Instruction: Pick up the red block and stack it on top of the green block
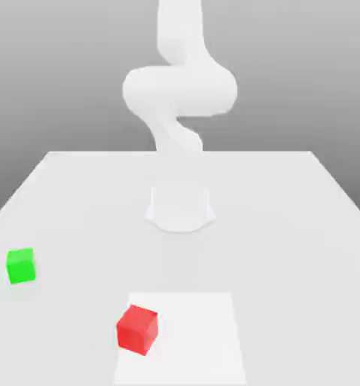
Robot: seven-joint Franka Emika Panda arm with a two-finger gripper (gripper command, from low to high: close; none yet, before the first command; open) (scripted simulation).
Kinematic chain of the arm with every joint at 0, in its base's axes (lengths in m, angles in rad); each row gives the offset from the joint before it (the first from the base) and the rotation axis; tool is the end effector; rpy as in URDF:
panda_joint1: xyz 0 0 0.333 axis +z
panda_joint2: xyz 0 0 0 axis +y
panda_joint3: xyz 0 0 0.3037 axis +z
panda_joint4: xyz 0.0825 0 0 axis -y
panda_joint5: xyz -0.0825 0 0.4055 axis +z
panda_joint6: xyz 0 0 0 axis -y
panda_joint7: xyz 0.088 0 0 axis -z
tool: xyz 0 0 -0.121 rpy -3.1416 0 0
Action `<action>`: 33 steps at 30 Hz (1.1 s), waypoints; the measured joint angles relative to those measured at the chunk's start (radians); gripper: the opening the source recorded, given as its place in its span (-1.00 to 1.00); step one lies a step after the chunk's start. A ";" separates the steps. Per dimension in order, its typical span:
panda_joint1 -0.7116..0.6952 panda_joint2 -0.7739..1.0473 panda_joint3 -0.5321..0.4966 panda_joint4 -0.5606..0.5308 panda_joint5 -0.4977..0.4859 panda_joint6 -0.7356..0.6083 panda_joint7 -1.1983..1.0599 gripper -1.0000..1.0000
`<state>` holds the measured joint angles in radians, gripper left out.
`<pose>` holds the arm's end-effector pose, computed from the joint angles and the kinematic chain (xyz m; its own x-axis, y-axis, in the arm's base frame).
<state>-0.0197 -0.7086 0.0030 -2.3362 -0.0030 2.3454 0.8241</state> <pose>0.4203 -0.0068 0.6434 0.4989 -0.7404 0.4504 -0.5645 -0.6720 -0.4794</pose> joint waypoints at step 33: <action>-0.127 1.007 -0.018 -0.288 0.021 0.578 0.181 -1.00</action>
<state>-0.1471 0.2981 -0.0148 -2.6244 0.0176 2.9231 1.0048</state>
